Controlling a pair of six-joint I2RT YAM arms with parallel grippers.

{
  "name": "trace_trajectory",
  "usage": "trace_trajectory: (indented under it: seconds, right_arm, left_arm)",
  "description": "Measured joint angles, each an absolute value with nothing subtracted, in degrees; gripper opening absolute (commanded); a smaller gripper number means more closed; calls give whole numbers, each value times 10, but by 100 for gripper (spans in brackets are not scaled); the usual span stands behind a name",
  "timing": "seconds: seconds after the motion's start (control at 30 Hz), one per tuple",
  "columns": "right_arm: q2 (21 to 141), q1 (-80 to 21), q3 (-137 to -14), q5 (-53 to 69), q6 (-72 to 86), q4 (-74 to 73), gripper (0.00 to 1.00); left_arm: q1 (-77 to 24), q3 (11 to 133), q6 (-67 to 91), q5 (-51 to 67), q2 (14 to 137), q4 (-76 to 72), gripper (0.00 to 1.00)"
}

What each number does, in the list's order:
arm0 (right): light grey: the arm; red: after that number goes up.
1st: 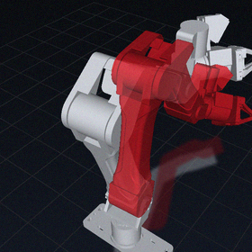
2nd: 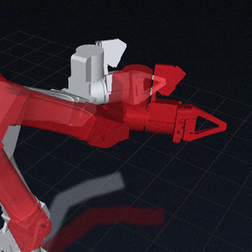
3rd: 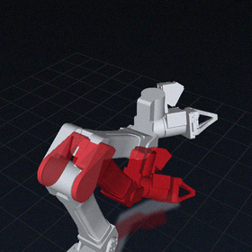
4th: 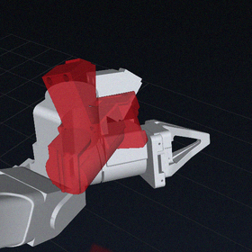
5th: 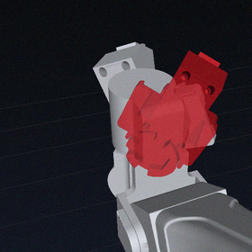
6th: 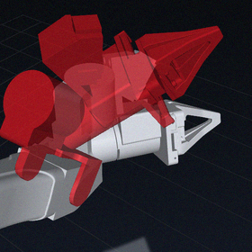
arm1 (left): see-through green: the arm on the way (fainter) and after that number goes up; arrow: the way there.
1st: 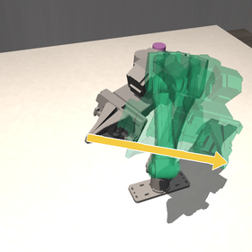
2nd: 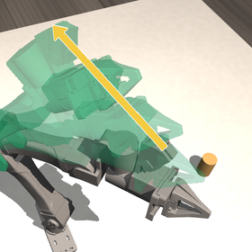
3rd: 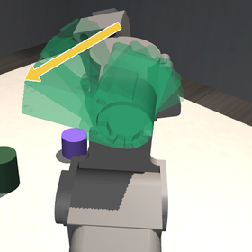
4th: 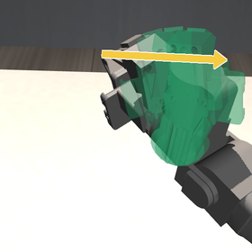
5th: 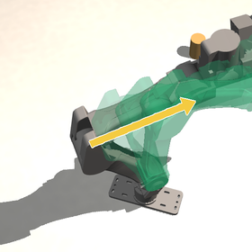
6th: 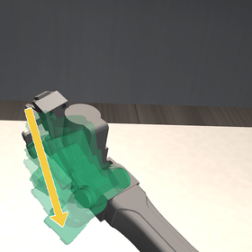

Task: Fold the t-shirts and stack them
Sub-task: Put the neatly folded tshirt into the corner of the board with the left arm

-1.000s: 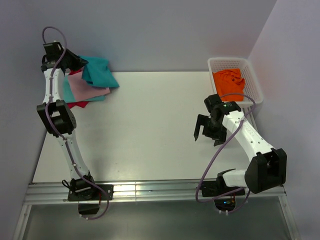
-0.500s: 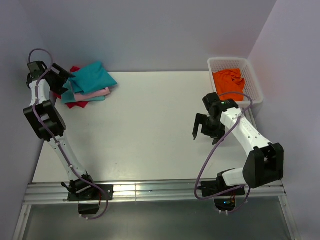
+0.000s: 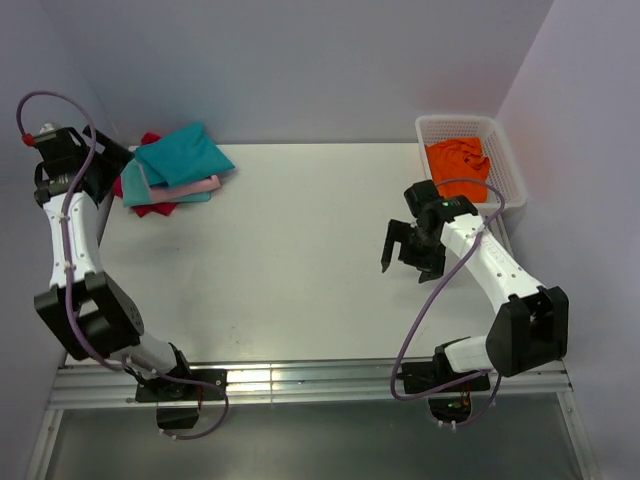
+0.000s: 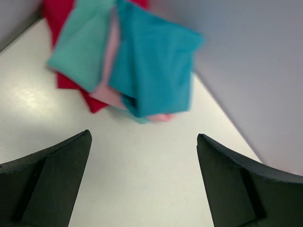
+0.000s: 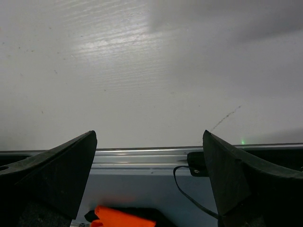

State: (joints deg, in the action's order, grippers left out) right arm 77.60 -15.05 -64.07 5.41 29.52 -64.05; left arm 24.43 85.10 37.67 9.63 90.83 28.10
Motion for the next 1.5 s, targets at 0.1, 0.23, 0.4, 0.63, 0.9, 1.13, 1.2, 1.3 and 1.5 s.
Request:
trace_trajectory:
  seconds: [0.1,0.23,0.4,0.63,0.9,1.13,1.2,1.3,1.5]
  right_arm:
    - [771,-161,-641,59,300,-629,100]
    - [748,-181,-641,62,304,-609,100]
    - [708,-203,-641,55,304,-589,100]
    - [667,-216,-642,34,304,-578,100]
    - [650,-218,-642,17,304,-578,100]
    - [614,-218,-642,8,304,-579,100]
    - [610,-218,-642,4,304,-579,100]
    - [608,-218,-642,0,303,-580,100]
    - [607,-218,-642,-1,302,-581,100]
  left_arm:
    - [202,849,377,90,838,284,99]
    - [140,853,377,85,808,309,99]
    - [122,853,371,57,807,374,100]
    - [81,857,359,9,790,434,99]
    - [74,863,358,-6,784,451,98]
    - [58,866,357,-15,784,454,98]
    - [55,868,357,-17,784,455,99]
    - [51,874,356,-23,784,457,99]
    - [46,879,356,-34,784,464,99]
